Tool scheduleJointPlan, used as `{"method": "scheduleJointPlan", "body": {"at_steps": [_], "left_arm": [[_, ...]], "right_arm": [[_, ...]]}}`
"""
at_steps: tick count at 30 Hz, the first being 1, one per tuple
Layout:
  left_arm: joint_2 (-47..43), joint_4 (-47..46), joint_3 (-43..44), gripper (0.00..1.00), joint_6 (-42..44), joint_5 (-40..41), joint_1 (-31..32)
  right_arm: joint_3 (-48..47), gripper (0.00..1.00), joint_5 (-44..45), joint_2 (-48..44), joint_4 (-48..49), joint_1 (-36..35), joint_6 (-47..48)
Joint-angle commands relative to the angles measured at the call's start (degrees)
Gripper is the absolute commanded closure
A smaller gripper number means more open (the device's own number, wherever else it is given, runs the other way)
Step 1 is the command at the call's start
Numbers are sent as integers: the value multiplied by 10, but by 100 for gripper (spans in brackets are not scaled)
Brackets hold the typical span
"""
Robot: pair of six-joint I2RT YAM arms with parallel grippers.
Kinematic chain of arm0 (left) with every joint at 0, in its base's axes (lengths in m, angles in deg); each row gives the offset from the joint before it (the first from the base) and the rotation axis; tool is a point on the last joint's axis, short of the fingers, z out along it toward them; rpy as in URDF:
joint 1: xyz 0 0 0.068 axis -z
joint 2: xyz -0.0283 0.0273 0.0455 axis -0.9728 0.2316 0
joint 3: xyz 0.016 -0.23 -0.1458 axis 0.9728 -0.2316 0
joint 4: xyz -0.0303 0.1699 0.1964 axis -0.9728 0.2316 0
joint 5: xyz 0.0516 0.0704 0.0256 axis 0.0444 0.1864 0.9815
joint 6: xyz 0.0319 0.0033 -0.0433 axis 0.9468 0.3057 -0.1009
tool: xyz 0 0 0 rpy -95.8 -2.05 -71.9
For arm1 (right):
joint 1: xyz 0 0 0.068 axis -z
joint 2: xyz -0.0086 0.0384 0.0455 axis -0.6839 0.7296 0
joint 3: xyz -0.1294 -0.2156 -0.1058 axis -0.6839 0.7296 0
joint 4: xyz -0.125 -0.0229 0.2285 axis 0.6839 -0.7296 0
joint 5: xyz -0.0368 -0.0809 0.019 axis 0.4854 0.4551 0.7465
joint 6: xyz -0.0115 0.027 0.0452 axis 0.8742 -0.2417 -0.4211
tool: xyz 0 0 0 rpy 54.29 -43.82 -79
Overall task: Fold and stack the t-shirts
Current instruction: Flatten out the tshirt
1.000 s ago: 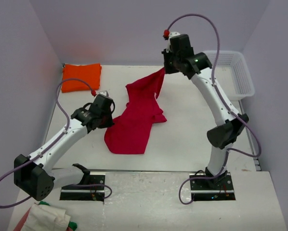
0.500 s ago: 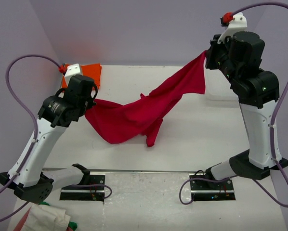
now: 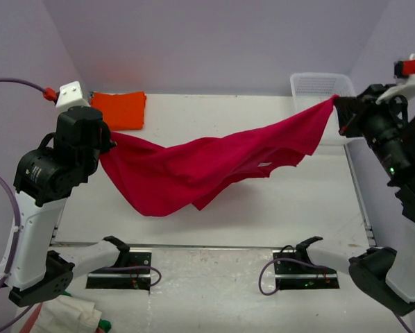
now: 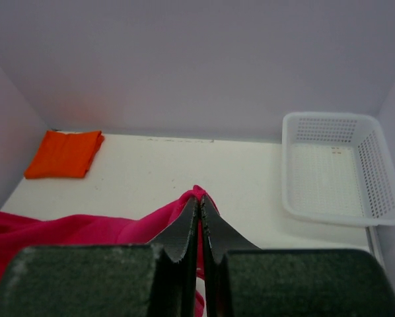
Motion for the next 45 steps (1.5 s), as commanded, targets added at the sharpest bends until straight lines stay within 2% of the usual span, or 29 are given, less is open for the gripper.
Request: {"method": "scheduleJointPlan", "body": {"at_steps": [1, 7, 12, 15, 19, 24, 32, 36, 38, 41, 43, 44, 45], "left_arm": [[28, -28, -7, 100, 30, -3, -4], [56, -70, -42, 100, 47, -2, -3], [116, -97, -87, 100, 60, -5, -11], [148, -140, -133, 100, 69, -50, -40], [195, -201, -173, 100, 84, -113, -111], [294, -216, -167, 100, 79, -110, -126], [456, -207, -108, 100, 52, -124, -157], [510, -200, -58, 100, 40, -86, -165], [506, -199, -49, 100, 32, -57, -162], [460, -225, -61, 91, 60, -12, -141], [413, -230, -76, 70, 71, 9, -103], [393, -235, -104, 53, 83, 10, -83], [357, -232, -118, 43, 84, 14, -39]], "right_arm": [[37, 100, -23, -49, -7, -2, -19], [130, 100, -40, -91, 1, -1, -42], [221, 100, -1, -64, 23, -1, -48], [279, 100, 24, -33, 58, -1, -52], [297, 100, 7, 22, 92, -1, -57], [294, 100, 19, 119, 102, 0, -61], [306, 100, 4, 197, 145, 23, -66], [301, 100, -2, 215, 152, 38, -59], [301, 100, -5, 216, 156, 47, -54], [294, 100, -15, 220, 157, 63, -40], [289, 100, -18, 224, 157, 68, -39], [287, 100, -29, 224, 157, 72, -37], [286, 100, -33, 224, 157, 74, -37]]}}
